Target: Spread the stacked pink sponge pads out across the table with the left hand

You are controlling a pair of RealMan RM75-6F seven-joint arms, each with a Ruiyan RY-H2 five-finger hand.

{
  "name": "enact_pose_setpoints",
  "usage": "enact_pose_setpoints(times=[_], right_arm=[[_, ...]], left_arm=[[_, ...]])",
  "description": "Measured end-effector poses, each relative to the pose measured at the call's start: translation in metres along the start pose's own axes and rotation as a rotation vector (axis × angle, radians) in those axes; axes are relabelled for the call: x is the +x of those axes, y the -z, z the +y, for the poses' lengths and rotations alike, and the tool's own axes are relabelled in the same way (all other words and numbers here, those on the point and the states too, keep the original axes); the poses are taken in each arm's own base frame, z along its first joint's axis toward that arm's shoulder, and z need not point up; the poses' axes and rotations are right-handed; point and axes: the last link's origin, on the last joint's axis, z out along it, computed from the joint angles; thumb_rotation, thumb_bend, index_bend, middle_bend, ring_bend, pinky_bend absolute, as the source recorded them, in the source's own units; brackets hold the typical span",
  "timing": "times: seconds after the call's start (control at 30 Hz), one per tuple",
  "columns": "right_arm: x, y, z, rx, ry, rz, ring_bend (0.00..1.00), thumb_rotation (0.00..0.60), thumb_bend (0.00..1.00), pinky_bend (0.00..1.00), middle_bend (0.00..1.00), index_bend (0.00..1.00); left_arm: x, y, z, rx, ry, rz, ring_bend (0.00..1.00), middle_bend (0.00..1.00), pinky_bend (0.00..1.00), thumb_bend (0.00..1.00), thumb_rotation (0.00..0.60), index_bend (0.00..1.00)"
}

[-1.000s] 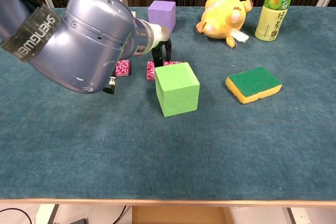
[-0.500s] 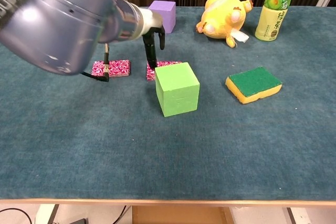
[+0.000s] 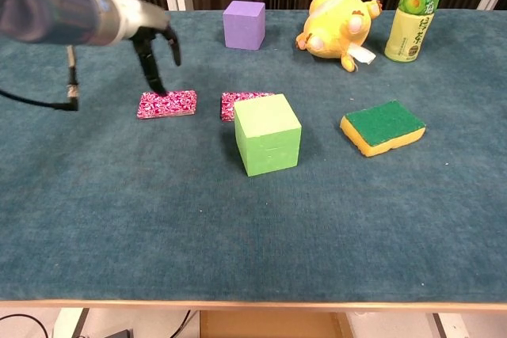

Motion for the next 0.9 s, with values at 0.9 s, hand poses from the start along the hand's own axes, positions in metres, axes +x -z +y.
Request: enact_pose_setpoints(times=[0.9], right_arm=[[0.001, 0.000, 0.003, -0.007, -0.009, 0.003, 0.16, 0.600, 0.19, 0.22, 0.07, 0.00]], left_arm=[[-0.022, -0.015, -0.001, -0.010, -0.020, -0.012, 0.00, 0.09, 0.00, 0.17, 0.600, 0.39]])
